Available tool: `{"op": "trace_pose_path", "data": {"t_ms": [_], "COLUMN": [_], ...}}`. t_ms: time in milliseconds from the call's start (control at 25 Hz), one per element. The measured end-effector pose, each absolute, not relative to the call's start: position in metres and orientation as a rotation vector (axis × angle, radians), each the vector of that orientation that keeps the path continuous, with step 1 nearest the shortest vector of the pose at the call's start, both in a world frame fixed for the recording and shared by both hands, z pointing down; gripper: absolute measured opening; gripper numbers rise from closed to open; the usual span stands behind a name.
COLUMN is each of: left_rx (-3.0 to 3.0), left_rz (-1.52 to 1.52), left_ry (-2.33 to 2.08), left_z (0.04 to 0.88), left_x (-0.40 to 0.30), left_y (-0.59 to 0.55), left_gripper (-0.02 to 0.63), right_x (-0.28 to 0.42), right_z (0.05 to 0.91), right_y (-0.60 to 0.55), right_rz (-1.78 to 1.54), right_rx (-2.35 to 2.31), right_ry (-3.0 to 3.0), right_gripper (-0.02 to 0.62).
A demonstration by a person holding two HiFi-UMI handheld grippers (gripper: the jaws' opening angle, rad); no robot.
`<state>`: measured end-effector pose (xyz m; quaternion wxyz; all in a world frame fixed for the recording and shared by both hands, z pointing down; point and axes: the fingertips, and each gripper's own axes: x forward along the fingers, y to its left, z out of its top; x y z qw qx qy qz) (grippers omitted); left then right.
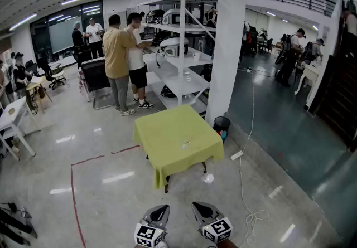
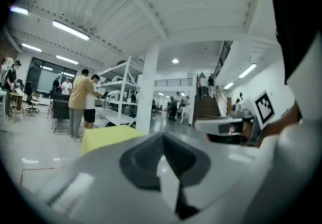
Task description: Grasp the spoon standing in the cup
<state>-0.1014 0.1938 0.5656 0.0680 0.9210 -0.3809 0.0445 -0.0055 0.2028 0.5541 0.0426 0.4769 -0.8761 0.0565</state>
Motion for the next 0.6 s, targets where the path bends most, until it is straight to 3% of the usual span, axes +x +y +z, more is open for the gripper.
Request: {"op": "trace_pose_path", "data": {"t_ms": [600], "left_rx": [2.817], "left_rz": [0.056], "left_ry": [-1.167], "left_z": [0.542], "left_x": [-0.12], "left_y": [0.163], "left_gripper": [0.005], "right_x": [-0.039], "right_z": [0.518], "right_y": [0.181], "right_rz": [0.011], "right_rx": [1.466], "right_ry": [-2.767], "right_gripper": [0.005]}}
